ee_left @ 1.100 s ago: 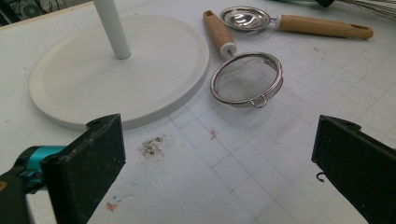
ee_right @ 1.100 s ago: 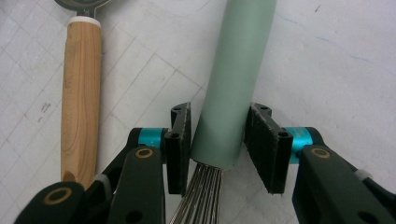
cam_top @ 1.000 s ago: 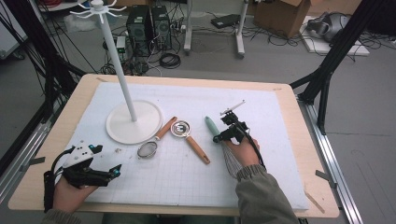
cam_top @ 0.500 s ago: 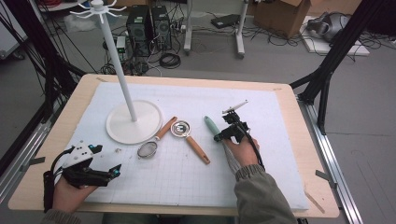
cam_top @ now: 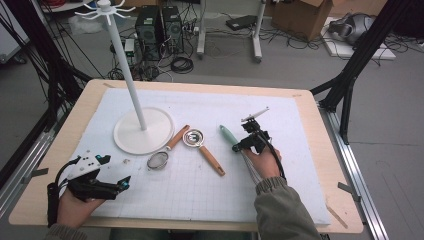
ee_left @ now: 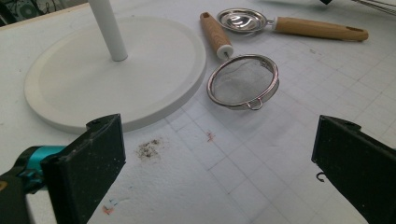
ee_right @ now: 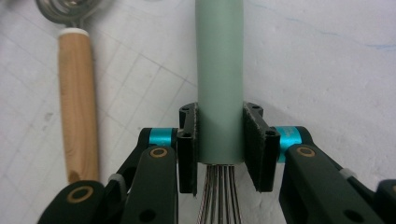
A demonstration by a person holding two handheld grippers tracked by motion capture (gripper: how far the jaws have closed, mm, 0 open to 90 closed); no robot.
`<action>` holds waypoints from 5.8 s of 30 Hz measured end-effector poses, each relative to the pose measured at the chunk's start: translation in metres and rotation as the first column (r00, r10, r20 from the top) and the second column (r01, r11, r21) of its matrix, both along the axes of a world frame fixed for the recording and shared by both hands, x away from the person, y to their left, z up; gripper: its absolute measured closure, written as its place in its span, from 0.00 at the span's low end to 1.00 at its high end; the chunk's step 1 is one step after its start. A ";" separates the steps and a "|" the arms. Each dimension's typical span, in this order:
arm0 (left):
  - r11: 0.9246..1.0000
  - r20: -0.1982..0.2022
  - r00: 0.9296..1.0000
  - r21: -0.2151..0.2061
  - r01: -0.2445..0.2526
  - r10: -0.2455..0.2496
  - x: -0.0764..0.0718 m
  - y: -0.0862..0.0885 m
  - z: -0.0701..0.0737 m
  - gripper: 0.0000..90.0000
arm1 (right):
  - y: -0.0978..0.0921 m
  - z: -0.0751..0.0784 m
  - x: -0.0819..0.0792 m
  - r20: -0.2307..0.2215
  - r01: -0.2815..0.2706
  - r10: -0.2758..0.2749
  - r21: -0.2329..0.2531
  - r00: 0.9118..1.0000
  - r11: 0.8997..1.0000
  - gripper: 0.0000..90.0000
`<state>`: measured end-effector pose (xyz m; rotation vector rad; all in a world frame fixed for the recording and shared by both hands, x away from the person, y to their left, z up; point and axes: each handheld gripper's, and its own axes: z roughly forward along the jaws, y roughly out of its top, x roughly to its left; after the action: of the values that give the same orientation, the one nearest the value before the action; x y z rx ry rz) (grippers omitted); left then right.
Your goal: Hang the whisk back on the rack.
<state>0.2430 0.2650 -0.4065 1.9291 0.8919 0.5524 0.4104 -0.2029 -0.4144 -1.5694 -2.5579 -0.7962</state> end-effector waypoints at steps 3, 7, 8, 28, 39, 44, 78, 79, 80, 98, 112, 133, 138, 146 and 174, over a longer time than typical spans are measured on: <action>1.000 -0.004 1.000 -0.006 0.004 -0.004 0.000 0.000 0.001 0.04 | -0.003 0.003 -0.002 0.019 -0.014 0.014 0.022 1.000 1.000 0.77; 1.000 -0.006 1.000 -0.011 0.017 -0.017 0.001 -0.001 0.002 0.04 | -0.008 0.009 -0.005 0.027 -0.019 0.017 0.068 0.999 0.998 0.77; 1.000 -0.007 1.000 -0.013 0.018 -0.018 0.001 -0.001 0.003 0.04 | -0.009 0.010 -0.006 0.038 -0.025 0.022 0.081 0.999 0.996 0.77; 0.991 -0.025 0.993 -0.067 0.115 -0.117 0.011 -0.010 0.020 0.09 | -0.021 0.046 -0.037 0.188 -0.127 0.076 0.274 0.979 0.953 0.77; 0.980 -0.029 0.983 -0.093 0.178 -0.181 0.020 -0.025 0.033 0.12 | -0.004 0.069 -0.056 0.285 -0.243 0.148 0.338 0.947 0.909 0.77; 0.974 -0.029 0.978 -0.094 0.204 -0.207 0.022 -0.030 0.039 0.13 | 0.007 0.076 -0.063 0.319 -0.289 0.178 0.345 0.931 0.893 0.77; 0.891 -0.056 0.917 -0.266 0.367 -0.395 0.046 -0.057 0.070 0.34 | 0.084 0.085 -0.083 0.460 -0.538 0.352 0.378 0.815 0.753 0.77; 0.889 -0.055 0.916 -0.271 0.369 -0.397 0.046 -0.058 0.071 0.35 | 0.086 0.084 -0.083 0.461 -0.546 0.358 0.379 0.812 0.747 0.77; 0.887 -0.056 0.915 -0.274 0.371 -0.400 0.046 -0.058 0.072 0.36 | 0.089 0.084 -0.084 0.460 -0.547 0.361 0.382 0.811 0.745 0.77; 0.841 -0.066 0.902 -0.396 0.368 -0.426 0.052 -0.059 0.076 0.52 | 0.126 0.079 -0.093 0.502 -0.624 0.425 0.340 0.753 0.703 0.77; 0.823 -0.070 0.900 -0.441 0.359 -0.430 0.055 -0.059 0.080 0.66 | 0.139 0.080 -0.097 0.543 -0.656 0.438 0.310 0.717 0.689 0.77; 0.792 -0.033 0.878 -0.449 0.413 -0.477 0.052 -0.060 0.097 0.74 | 0.149 0.085 -0.100 0.561 -0.687 0.458 0.309 0.690 0.657 0.77; 0.796 -0.031 0.879 -0.440 0.415 -0.475 0.051 -0.060 0.099 0.74 | 0.151 0.084 -0.100 0.557 -0.690 0.458 0.327 0.693 0.646 0.76; 0.809 -0.032 0.883 -0.416 0.414 -0.468 0.051 -0.060 0.104 0.74 | 0.155 0.082 -0.099 0.552 -0.684 0.450 0.350 0.702 0.639 0.75; 0.845 -0.010 0.922 -0.406 0.349 -0.386 0.050 -0.052 0.105 0.68 | 0.172 0.077 -0.098 0.566 -0.641 0.381 0.380 0.731 0.666 0.77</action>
<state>0.2928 0.2126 -0.3016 1.6954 0.6047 0.0430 0.3128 -0.0312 -0.3374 -0.4439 -2.4502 -1.7450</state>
